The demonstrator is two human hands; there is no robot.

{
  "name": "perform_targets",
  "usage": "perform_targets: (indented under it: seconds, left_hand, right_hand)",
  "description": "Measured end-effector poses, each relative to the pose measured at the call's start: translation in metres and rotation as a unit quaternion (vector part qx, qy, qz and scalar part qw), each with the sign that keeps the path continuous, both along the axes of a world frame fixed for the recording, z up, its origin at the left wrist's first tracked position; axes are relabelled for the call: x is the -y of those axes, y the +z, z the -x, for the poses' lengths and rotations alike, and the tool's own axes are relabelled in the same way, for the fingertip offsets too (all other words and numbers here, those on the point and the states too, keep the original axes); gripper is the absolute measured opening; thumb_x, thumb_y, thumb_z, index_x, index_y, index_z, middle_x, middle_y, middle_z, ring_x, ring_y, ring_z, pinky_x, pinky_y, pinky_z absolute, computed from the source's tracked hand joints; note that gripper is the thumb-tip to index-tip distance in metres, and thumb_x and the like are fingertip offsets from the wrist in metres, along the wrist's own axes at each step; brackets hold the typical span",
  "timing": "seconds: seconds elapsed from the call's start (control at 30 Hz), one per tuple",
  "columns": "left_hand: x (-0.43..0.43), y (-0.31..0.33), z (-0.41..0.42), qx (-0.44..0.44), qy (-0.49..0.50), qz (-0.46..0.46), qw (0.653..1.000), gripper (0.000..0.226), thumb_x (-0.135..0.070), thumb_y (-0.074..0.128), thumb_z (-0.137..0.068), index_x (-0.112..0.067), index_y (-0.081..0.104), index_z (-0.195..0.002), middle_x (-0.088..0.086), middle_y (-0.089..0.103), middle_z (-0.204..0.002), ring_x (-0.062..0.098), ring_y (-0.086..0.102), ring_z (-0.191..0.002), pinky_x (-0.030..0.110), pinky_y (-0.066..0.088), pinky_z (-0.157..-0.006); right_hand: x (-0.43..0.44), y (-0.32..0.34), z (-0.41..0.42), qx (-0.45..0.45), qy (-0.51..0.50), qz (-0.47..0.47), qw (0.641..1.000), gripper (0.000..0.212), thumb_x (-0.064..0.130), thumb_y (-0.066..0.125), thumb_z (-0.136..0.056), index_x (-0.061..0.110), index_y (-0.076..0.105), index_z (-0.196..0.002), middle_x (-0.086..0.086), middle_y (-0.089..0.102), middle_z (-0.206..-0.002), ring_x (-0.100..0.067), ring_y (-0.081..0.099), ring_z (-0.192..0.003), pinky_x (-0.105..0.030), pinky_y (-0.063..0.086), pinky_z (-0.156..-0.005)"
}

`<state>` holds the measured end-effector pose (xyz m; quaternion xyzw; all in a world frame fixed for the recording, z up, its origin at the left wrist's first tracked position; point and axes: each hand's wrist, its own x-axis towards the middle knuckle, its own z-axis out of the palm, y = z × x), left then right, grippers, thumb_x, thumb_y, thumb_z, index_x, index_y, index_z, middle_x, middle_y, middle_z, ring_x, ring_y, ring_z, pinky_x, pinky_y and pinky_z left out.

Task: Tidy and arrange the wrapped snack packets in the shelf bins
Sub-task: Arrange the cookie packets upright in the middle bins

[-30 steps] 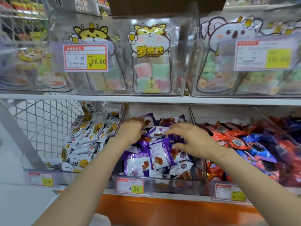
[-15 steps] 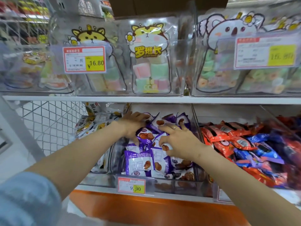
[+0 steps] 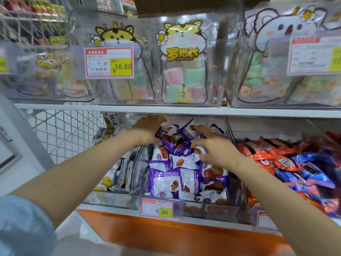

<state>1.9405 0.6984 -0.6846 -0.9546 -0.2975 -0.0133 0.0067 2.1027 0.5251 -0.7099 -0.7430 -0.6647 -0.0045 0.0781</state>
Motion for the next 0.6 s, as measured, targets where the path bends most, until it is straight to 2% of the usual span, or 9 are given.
perform_targets:
  seconds: [0.1,0.17,0.23,0.3,0.37,0.47,0.53,0.6]
  left_hand:
    - [0.01,0.001,0.011,-0.027,-0.053,-0.001,0.998,0.058,-0.043,0.069,-0.079,-0.02,0.044,-0.126,0.004,0.041,-0.131,0.023,0.038,-0.121,0.031,0.034,-0.097]
    - [0.024,0.001,0.015,-0.099,-0.078,0.054,0.991,0.055,-0.052,0.066,-0.077,-0.024,0.05,-0.122,0.003,0.041,-0.131,0.023,0.039,-0.122,0.031,0.036,-0.098]
    - [0.042,-0.003,0.015,-0.193,-0.084,0.062,0.976,0.056,-0.061,0.061,-0.077,-0.027,0.055,-0.121,0.002,0.032,-0.139,0.024,0.028,-0.131,0.036,0.027,-0.105]
    - [0.055,-0.011,0.013,-0.237,-0.104,0.023,0.966,0.06,-0.069,0.057,-0.074,-0.025,0.062,-0.115,0.0,0.022,-0.148,0.023,0.015,-0.135,0.041,0.017,-0.11]
    - [0.064,-0.018,0.012,-0.246,-0.116,0.005,0.962,0.065,-0.071,0.056,-0.073,-0.02,0.065,-0.112,-0.001,0.021,-0.147,0.021,0.014,-0.133,0.041,0.017,-0.111]
    - [0.067,-0.021,0.011,-0.238,-0.114,0.017,0.964,0.056,-0.061,0.062,-0.075,-0.013,0.067,-0.104,-0.002,0.024,-0.145,0.019,0.018,-0.131,0.036,0.019,-0.107]
    - [0.067,-0.017,0.012,-0.2,-0.112,0.016,0.973,0.05,-0.054,0.065,-0.077,-0.012,0.065,-0.103,-0.003,0.031,-0.14,0.018,0.024,-0.127,0.034,0.022,-0.105]
    - [0.061,-0.011,0.012,-0.132,-0.094,-0.024,0.986,0.05,-0.053,0.066,-0.076,-0.014,0.059,-0.107,0.0,0.041,-0.13,0.017,0.035,-0.116,0.03,0.029,-0.1]
  right_hand:
    - [-0.004,-0.002,-0.004,0.016,0.007,-0.012,1.0,0.038,0.026,0.056,-0.089,0.035,0.056,-0.125,0.01,0.013,-0.158,-0.015,0.008,-0.145,-0.034,0.023,-0.113]
    - [-0.005,-0.002,-0.005,0.023,0.012,-0.005,1.0,0.039,0.026,0.057,-0.088,0.036,0.055,-0.126,0.009,0.012,-0.158,-0.015,0.005,-0.146,-0.035,0.015,-0.115]
    - [-0.005,-0.002,-0.006,0.024,0.012,0.005,1.0,0.04,0.027,0.056,-0.089,0.036,0.053,-0.128,0.009,0.01,-0.158,-0.015,0.004,-0.146,-0.035,0.012,-0.116]
    - [-0.005,-0.004,-0.006,0.024,0.014,0.006,1.0,0.04,0.029,0.056,-0.089,0.037,0.053,-0.128,0.008,0.01,-0.158,-0.015,0.002,-0.146,-0.037,0.01,-0.117]
    - [-0.005,-0.006,-0.006,0.025,0.021,0.007,0.999,0.04,0.03,0.057,-0.088,0.037,0.053,-0.128,0.006,0.011,-0.158,-0.016,0.001,-0.146,-0.04,0.009,-0.118]
    - [-0.001,-0.008,-0.004,0.026,0.03,0.012,0.999,0.041,0.032,0.056,-0.089,0.039,0.052,-0.129,0.006,0.009,-0.159,-0.017,-0.002,-0.147,-0.043,0.006,-0.118]
    - [0.002,-0.008,-0.002,0.039,0.037,0.021,0.998,0.042,0.035,0.055,-0.09,0.041,0.049,-0.131,0.005,0.005,-0.159,-0.017,-0.004,-0.146,-0.044,0.004,-0.118]
    - [0.005,-0.007,0.0,0.042,0.041,0.029,0.998,0.044,0.038,0.054,-0.091,0.04,0.047,-0.134,0.004,0.006,-0.159,-0.017,-0.005,-0.146,-0.044,0.002,-0.118]
